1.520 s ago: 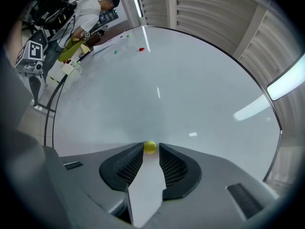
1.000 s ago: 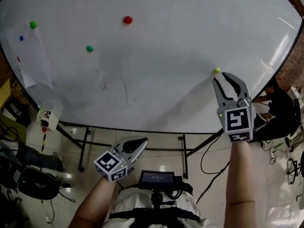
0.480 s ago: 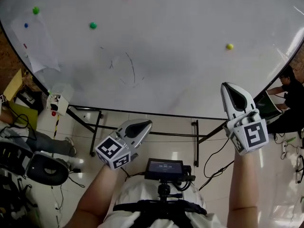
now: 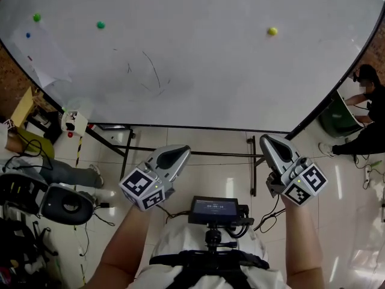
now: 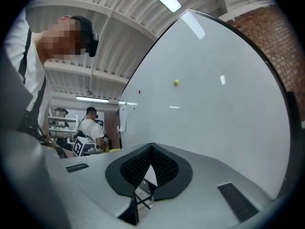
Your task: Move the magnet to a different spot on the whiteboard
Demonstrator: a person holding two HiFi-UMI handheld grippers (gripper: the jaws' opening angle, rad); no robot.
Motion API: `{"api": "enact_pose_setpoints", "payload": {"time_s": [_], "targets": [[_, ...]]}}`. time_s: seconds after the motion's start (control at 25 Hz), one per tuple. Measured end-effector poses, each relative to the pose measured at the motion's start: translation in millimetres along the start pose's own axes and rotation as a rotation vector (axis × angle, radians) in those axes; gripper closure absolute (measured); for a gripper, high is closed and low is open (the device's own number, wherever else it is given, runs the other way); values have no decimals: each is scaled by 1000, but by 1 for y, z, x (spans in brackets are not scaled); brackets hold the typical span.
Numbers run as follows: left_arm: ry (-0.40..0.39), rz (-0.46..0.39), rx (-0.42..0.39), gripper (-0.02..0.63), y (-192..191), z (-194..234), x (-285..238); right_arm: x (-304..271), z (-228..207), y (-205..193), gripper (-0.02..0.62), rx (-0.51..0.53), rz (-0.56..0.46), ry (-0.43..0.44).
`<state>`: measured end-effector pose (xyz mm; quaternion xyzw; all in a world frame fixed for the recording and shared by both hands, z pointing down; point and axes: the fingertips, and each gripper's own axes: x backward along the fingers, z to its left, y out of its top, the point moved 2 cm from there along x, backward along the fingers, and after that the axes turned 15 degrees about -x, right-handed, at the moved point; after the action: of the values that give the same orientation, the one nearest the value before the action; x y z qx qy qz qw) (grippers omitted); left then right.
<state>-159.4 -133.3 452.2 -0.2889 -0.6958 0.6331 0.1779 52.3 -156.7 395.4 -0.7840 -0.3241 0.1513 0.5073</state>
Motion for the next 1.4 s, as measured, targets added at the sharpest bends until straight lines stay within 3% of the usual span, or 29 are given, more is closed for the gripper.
{"api": "enact_pose_setpoints", "payload": {"time_s": [0.32,0.48,0.84,1.4], "targets": [[6,26,19,571,9,-58,-6,55,11,-68,569,-162,83,43],[-1,45,25,571,6,-87,-6,76,22,-87,569,-165,136,55],[9,106,18,571,-1,-123,9,112,28,-103,569,-212,119,35],[-8,98,51,571,-18,-173,23,160,65,-111,569,-180,92,52]]}}
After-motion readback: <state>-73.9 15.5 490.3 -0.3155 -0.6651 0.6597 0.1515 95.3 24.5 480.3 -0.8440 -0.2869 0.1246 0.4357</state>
